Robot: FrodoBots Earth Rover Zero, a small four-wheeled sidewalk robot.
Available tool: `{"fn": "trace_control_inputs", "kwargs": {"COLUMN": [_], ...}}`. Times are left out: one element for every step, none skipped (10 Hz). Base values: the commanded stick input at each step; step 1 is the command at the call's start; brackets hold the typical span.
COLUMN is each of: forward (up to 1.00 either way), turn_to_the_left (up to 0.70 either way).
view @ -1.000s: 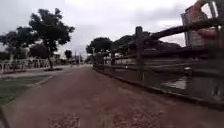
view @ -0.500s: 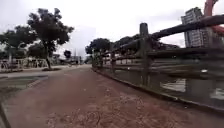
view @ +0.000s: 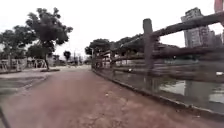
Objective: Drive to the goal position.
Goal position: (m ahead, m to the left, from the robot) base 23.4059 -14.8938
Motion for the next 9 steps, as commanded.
{"fn": "trace_control_inputs", "kwargs": {"forward": [1.0,1.0,1.0,1.0,0.99,0.99,0.99,0.99,0.99], "turn_to_the_left": [0.0,0.0,0.02,0.14,0.37,0.4,0.4,0.4,0.4]}}
